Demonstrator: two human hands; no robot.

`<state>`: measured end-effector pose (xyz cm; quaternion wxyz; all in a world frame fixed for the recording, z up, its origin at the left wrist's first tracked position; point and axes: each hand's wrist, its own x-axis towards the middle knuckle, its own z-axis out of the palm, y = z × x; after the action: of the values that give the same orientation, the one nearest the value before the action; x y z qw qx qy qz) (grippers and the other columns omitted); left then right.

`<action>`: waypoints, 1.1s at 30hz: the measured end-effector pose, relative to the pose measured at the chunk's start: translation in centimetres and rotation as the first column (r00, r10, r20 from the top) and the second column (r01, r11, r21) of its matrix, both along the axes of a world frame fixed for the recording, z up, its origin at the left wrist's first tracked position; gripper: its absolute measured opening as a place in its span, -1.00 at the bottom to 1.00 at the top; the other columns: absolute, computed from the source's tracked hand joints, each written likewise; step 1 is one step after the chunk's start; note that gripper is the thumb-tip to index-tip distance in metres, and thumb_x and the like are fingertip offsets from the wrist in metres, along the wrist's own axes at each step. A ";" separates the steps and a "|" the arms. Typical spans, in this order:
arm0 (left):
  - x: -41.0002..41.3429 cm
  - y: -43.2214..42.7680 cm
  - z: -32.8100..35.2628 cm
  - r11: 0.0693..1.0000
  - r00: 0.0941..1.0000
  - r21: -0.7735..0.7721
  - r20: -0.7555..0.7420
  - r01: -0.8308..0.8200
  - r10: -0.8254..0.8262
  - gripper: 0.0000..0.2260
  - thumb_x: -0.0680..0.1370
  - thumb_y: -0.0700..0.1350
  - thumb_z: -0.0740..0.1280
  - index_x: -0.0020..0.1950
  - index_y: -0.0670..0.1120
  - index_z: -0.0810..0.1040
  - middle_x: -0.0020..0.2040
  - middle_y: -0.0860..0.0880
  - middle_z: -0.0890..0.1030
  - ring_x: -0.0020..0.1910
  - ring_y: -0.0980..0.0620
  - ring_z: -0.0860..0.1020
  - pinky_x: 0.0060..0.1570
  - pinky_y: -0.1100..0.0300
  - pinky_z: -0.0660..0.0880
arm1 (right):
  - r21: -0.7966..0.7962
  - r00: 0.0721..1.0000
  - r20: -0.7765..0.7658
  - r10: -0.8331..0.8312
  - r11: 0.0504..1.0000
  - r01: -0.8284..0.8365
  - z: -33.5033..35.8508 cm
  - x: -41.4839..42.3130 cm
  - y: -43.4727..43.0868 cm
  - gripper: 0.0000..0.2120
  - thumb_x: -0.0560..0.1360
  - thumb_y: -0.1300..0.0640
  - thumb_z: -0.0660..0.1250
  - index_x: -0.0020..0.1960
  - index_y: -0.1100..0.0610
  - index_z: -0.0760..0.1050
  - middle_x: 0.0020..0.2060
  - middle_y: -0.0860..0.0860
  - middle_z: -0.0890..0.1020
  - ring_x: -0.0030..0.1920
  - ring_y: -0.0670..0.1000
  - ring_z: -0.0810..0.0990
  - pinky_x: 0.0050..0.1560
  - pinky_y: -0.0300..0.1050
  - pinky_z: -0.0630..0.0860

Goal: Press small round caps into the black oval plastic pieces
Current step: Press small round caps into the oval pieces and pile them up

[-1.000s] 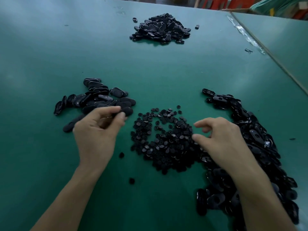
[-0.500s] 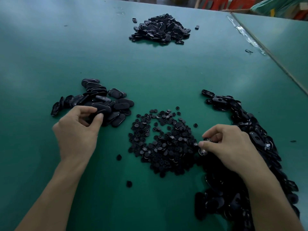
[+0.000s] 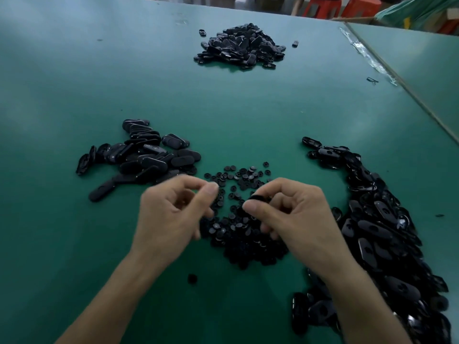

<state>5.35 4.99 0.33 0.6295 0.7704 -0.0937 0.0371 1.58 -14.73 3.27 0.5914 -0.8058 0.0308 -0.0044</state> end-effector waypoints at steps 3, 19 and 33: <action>-0.6 -0.7 -0.1 0.978 0.977 -0.161 -0.140 0.136 -0.159 -0.78 0.51 0.15 0.45 -0.09 0.00 0.67 -0.33 -0.08 0.68 -0.57 0.01 0.55 -0.61 0.26 0.42 | 0.086 0.994 0.078 0.075 0.993 -0.081 -0.2 0.0 1.0 -0.85 0.39 0.19 0.57 -0.11 0.02 0.66 -0.30 -0.04 0.71 -0.30 -0.06 0.69 -0.21 -0.23 0.60; -0.5 -0.5 -0.7 0.933 0.977 -0.340 -0.126 0.121 -0.172 -0.91 0.44 -0.16 0.50 -0.07 -0.06 0.71 -0.24 -0.12 0.72 -0.30 -0.02 0.70 -0.29 0.21 0.62 | 0.076 1.000 0.006 -0.024 0.997 0.023 -0.7 -0.2 1.8 -0.83 0.47 0.26 0.50 -0.08 0.00 0.68 -0.22 -0.06 0.73 -0.18 -0.06 0.71 -0.12 -0.24 0.61; 0.4 0.3 -1.2 0.928 0.997 -0.368 -0.050 -0.066 0.051 -0.88 0.45 -0.13 0.46 -0.03 -0.01 0.70 -0.19 -0.10 0.72 -0.22 -0.07 0.71 -0.17 0.22 0.63 | -0.679 0.997 -0.052 0.055 0.731 -0.076 -1.6 0.2 1.6 -0.76 0.52 -0.13 0.41 0.14 -0.09 0.62 -0.14 -0.21 0.48 0.02 -0.15 0.45 0.03 -0.22 0.43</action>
<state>5.76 5.33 -0.84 0.7635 0.6414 -0.0494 0.0575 1.79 -13.09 1.65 0.2553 -0.9667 0.0069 0.0167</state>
